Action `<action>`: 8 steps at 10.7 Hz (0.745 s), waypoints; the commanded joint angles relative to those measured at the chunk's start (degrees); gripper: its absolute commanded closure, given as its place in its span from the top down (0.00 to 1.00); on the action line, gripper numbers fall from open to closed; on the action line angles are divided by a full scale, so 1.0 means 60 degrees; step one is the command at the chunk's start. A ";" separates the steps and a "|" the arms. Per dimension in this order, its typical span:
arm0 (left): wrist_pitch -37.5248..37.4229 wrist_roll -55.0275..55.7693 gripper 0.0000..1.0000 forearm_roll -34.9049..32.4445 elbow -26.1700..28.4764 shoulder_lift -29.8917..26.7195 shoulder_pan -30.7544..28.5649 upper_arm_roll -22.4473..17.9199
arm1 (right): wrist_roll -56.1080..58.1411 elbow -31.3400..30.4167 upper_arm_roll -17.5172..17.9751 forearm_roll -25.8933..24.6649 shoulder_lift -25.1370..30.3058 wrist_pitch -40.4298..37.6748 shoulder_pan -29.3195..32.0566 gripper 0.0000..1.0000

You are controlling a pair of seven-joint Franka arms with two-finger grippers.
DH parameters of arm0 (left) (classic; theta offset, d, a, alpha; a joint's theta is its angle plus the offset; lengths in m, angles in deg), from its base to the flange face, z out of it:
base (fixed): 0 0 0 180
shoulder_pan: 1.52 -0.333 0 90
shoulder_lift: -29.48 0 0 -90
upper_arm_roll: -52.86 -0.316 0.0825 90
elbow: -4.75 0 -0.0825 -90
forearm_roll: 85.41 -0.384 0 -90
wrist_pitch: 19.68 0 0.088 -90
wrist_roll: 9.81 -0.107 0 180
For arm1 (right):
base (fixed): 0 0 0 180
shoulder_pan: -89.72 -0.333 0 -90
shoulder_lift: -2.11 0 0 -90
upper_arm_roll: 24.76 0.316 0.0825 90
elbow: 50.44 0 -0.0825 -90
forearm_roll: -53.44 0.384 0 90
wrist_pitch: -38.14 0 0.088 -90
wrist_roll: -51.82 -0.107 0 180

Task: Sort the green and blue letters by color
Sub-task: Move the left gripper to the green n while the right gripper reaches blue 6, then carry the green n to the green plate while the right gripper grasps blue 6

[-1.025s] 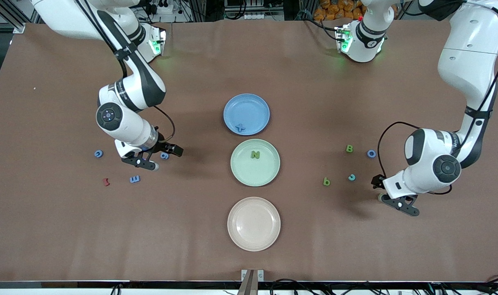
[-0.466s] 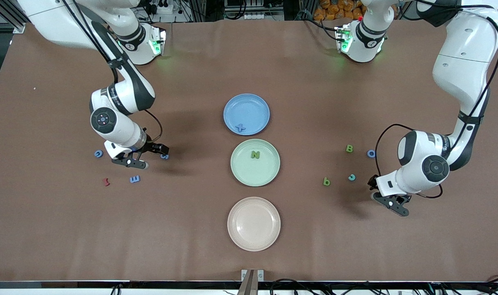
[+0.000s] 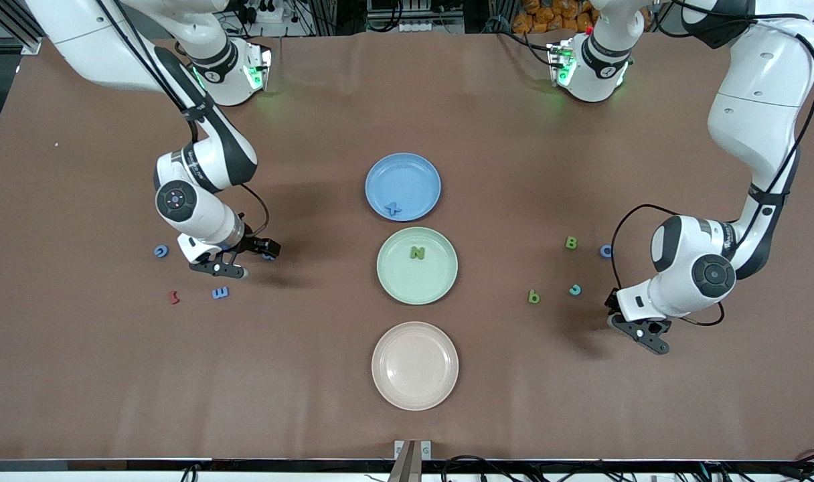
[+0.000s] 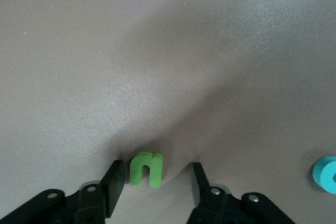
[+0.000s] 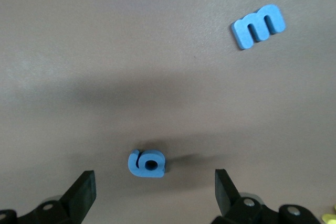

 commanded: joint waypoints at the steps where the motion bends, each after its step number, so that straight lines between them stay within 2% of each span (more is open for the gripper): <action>1: 0.0158 -0.0109 0.21 -0.0241 -0.0095 0.0169 -0.0098 0.0059 | -0.0079 -0.0010 0.0006 -0.0244 -0.0273 0.0335 0.0021 1.00; 2: 0.0158 -0.0095 0.00 -0.0227 -0.0110 0.0169 -0.0098 0.0059 | -0.0094 -0.0025 0.0006 -0.0287 -0.0375 0.0480 0.0006 1.00; 5: 0.0143 0.0037 0.00 -0.0125 -0.0182 0.0023 -0.0083 0.0088 | -0.0181 -0.0039 -0.0009 -0.0361 -0.0537 0.0716 -0.0097 0.98; 8: -0.0453 0.0401 0.00 -0.0066 -0.0387 -0.0269 0.0019 0.0336 | -0.0196 -0.0316 -0.0023 -0.0682 -0.0640 0.1021 -0.0097 0.79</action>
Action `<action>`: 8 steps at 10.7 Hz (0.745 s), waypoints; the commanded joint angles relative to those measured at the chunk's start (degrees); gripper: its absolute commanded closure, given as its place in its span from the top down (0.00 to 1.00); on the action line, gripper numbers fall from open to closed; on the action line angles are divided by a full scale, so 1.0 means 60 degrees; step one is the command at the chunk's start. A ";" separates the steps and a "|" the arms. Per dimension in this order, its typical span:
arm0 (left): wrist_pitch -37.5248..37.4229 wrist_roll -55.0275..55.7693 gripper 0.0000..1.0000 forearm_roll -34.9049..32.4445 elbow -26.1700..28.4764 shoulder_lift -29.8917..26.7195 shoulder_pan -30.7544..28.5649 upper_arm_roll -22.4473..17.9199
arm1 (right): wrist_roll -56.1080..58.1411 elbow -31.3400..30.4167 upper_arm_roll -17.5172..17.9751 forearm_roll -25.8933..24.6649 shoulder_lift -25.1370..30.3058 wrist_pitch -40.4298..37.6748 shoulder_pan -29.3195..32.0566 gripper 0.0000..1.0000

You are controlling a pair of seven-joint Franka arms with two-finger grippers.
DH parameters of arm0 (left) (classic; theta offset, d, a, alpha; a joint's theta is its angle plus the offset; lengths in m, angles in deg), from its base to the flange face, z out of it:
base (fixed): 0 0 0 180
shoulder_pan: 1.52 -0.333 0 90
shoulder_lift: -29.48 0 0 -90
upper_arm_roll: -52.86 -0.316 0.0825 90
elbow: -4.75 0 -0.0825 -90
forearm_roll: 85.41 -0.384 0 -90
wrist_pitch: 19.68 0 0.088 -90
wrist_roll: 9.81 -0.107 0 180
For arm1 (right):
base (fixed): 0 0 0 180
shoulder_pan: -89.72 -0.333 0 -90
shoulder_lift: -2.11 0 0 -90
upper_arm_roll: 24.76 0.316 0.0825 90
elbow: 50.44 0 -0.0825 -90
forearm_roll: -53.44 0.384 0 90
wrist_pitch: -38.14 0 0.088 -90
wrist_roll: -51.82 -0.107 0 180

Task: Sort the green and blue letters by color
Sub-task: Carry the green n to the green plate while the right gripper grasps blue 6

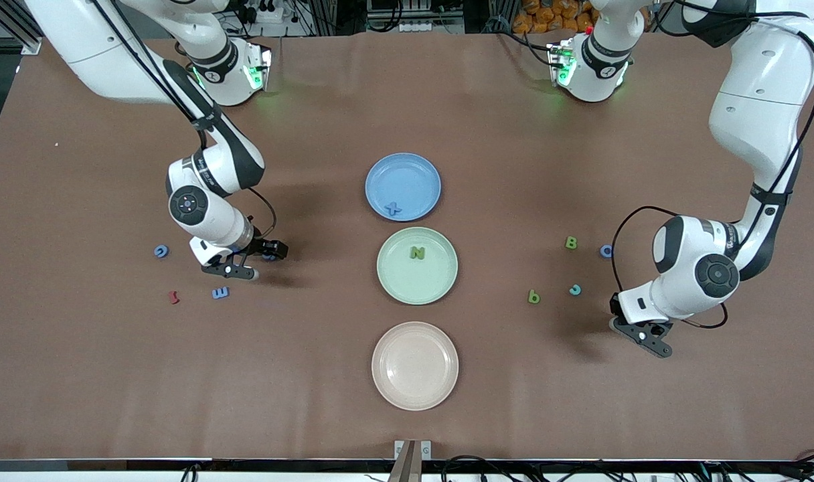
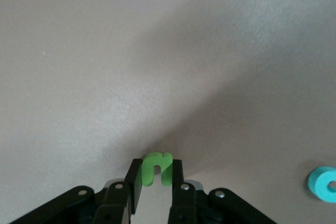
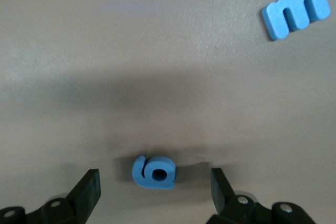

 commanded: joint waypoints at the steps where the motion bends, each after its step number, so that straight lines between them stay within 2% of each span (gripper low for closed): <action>1: -0.1099 0.0905 0.00 -0.0064 -0.0380 -0.0386 0.0050 0.0485 | -0.0190 -0.0431 -0.0095 -0.0492 -0.0156 0.0736 -0.0008 0.76; 2: -0.1627 0.1563 0.00 -0.0064 -0.0483 -0.0489 0.0050 0.0850 | -0.0190 -0.0477 -0.0125 -0.0492 -0.0185 0.0812 -0.0008 0.75; 3: -0.2009 0.2251 0.00 -0.0064 -0.0513 -0.0650 0.0065 0.1201 | -0.0190 -0.0477 -0.0125 -0.0492 -0.0200 0.0813 -0.0008 0.68; 4: -0.2332 0.2998 0.00 -0.0064 -0.0542 -0.0680 0.0138 0.1539 | -0.0175 -0.0477 -0.0139 -0.0507 -0.0200 0.0769 -0.0008 0.53; 5: -0.2567 0.3861 0.00 -0.0064 -0.0543 -0.0710 0.0167 0.1890 | -0.0190 -0.0463 -0.0125 -0.0507 -0.0200 0.0740 -0.0022 0.47; 7: -0.3021 0.6113 0.00 -0.0093 -0.0528 -0.0725 0.0240 0.2710 | -0.0190 -0.0448 -0.0140 -0.0507 -0.0186 0.0725 -0.0022 0.43; 8: -0.3154 0.7140 0.00 -0.0093 -0.0528 -0.0725 0.0502 0.2917 | -0.0204 -0.0433 -0.0169 -0.0507 -0.0171 0.0739 -0.0008 0.43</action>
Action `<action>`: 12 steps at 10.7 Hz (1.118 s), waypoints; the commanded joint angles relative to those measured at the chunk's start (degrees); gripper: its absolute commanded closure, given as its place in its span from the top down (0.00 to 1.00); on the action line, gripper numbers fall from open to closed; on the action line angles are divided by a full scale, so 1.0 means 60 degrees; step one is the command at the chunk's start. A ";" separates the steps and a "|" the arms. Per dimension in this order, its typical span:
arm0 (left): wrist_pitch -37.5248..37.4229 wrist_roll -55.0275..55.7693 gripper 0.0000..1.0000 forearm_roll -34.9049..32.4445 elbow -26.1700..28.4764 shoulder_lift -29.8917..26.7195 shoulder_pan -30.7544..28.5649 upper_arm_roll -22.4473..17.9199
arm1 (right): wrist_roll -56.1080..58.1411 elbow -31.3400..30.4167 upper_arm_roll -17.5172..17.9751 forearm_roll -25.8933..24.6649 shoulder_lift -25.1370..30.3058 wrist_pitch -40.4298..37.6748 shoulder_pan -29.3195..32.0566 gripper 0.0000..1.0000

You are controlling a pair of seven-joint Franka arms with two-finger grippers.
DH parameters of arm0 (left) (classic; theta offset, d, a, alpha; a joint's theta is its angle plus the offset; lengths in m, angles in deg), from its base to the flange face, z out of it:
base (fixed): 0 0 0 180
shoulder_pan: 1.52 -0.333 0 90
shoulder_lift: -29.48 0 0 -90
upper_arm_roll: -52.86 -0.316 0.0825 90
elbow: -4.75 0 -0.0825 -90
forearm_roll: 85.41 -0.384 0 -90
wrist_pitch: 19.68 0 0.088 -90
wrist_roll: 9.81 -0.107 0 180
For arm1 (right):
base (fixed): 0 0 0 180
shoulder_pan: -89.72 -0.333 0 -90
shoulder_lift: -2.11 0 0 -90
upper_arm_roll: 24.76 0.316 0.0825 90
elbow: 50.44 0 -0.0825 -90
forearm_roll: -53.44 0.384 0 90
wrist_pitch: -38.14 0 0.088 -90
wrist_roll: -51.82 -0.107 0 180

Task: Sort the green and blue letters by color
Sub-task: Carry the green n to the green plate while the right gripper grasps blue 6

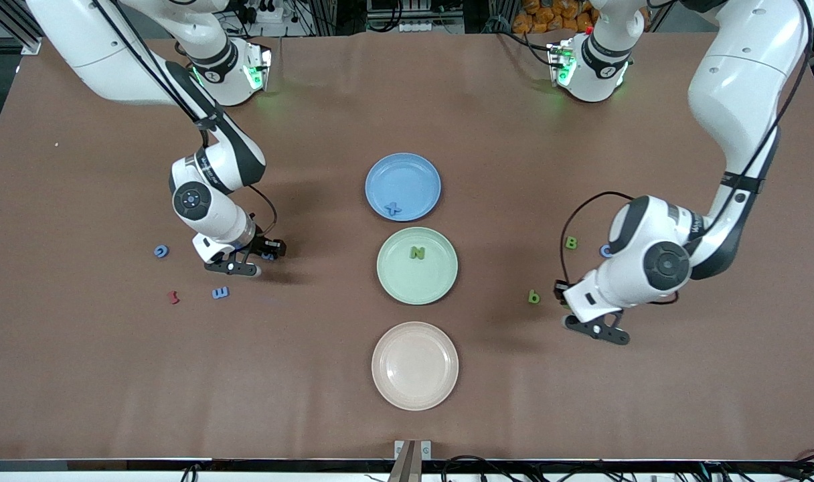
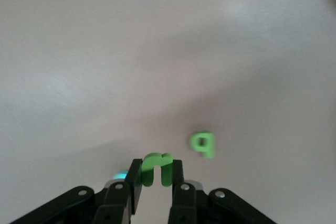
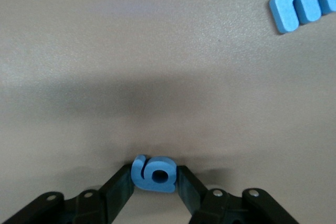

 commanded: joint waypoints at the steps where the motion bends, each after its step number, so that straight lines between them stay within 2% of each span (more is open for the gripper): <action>1: -0.0475 0.3260 0.00 -0.0094 0.0068 -0.0130 0.0759 0.0637 | -0.0213 -0.0076 -0.0159 -0.0240 -0.0107 0.0077 0.0000 0.41; 4: -0.0359 0.5887 0.00 -0.0065 -0.0092 0.0162 0.2283 0.0609 | -0.0257 0.0012 -0.0233 -0.0240 -0.0019 0.0018 0.0015 0.26; 7: -0.0227 0.7384 0.00 0.0065 -0.0824 0.0689 0.3077 0.0565 | -0.0257 0.0259 -0.0248 -0.0240 0.0010 -0.0404 0.0015 0.23; 9: 0.0255 0.7985 0.00 0.0242 -0.0826 0.0879 0.3602 0.0550 | -0.0505 0.0553 -0.0248 -0.0225 0.0068 -0.1020 -0.0014 0.23; 10: 0.0547 0.8467 0.00 0.0213 -0.0826 0.0968 0.3896 0.0434 | -0.0506 0.0554 -0.0248 -0.0225 0.0127 -0.1037 -0.0015 0.23; 12: 0.0973 0.8924 0.00 0.0242 -0.0826 0.1027 0.4933 -0.0456 | -0.0506 0.0554 -0.0233 -0.0225 0.0142 -0.1037 -0.0015 0.23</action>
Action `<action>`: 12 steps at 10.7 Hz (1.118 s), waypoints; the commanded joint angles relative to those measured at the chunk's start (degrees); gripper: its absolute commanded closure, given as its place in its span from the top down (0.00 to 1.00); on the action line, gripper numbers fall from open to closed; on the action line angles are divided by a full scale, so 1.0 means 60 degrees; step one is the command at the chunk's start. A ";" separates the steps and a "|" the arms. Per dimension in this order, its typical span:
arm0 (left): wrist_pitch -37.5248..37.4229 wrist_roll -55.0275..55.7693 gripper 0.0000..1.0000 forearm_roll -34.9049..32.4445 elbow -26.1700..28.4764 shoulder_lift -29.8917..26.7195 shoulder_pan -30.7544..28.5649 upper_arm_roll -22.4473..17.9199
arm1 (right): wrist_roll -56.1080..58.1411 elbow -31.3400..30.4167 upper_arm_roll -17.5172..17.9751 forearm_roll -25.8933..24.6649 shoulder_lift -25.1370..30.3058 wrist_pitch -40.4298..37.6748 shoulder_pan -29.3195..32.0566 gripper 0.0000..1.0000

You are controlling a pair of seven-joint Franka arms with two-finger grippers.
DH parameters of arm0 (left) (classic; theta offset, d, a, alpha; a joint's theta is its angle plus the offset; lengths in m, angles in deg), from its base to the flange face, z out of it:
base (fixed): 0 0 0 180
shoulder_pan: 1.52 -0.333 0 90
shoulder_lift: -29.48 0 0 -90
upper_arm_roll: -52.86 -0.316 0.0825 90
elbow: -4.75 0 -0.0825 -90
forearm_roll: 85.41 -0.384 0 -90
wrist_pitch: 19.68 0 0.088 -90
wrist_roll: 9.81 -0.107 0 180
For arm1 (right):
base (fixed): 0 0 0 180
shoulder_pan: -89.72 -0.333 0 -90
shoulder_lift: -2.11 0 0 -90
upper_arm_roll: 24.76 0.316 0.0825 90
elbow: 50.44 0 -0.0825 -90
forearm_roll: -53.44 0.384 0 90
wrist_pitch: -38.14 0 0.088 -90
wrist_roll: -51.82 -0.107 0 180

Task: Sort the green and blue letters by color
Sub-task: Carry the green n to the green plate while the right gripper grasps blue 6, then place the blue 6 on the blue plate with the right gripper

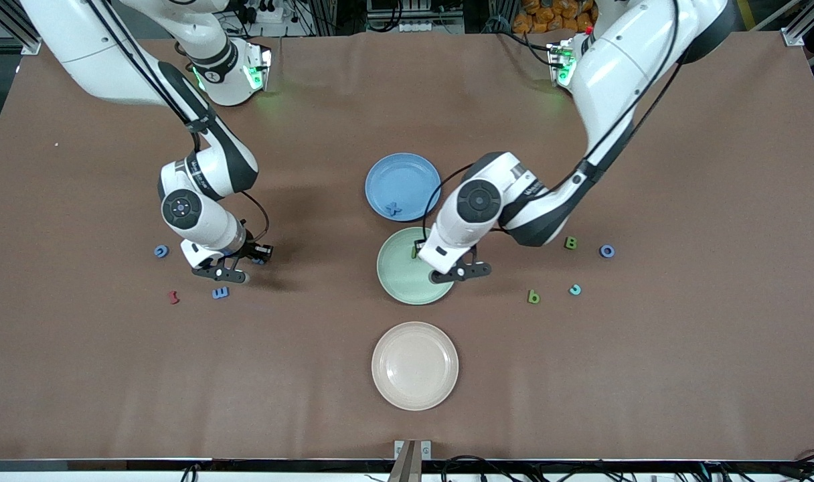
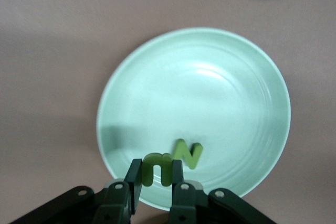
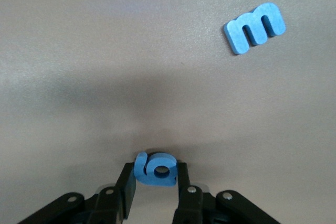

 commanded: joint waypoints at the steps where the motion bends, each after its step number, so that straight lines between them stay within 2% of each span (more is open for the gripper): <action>1: 0.0575 0.0721 0.00 0.0187 -0.0287 0.0229 0.1480 -0.1318 | -0.0301 0.0024 -0.0008 -0.0194 0.0138 -0.0113 -0.0025 0.23; 2: 0.0621 0.0708 0.00 0.0173 -0.0272 0.0273 0.1527 -0.1409 | -0.0301 0.0024 -0.0008 -0.0136 0.0299 -0.0272 -0.0068 0.23; 3: 0.0621 0.0708 0.58 0.0172 -0.0272 0.0274 0.1513 -0.1410 | -0.0417 0.0024 0.0007 -0.0106 0.0561 -0.0608 -0.0214 0.23; 4: 0.0621 0.0723 0.76 0.0172 -0.0272 0.0216 0.1484 -0.1410 | -0.0650 0.0024 0.0036 -0.0092 0.0782 -0.0857 -0.0447 0.23; 5: 0.0621 0.0723 0.99 0.0158 -0.0272 0.0157 0.1397 -0.1410 | -0.0899 0.0024 0.0065 0.0141 0.0914 -0.0903 -0.0841 0.23; 7: 0.0621 0.0591 1.00 0.0012 -0.0272 -0.0062 0.1308 -0.1410 | -0.1179 0.0169 0.0094 0.0946 0.1032 -0.0918 -0.1793 0.24; 9: 0.0461 -0.0136 1.00 0.0011 -0.0171 -0.0544 0.0420 -0.1294 | -0.1820 0.0389 0.0095 0.1022 0.1033 -0.0889 -0.2759 0.24; 12: -0.0431 -0.2096 1.00 0.0085 0.0034 -0.1058 -0.0681 -0.1029 | -0.3225 0.0872 0.0109 0.1007 0.0800 -0.0788 -0.4399 0.24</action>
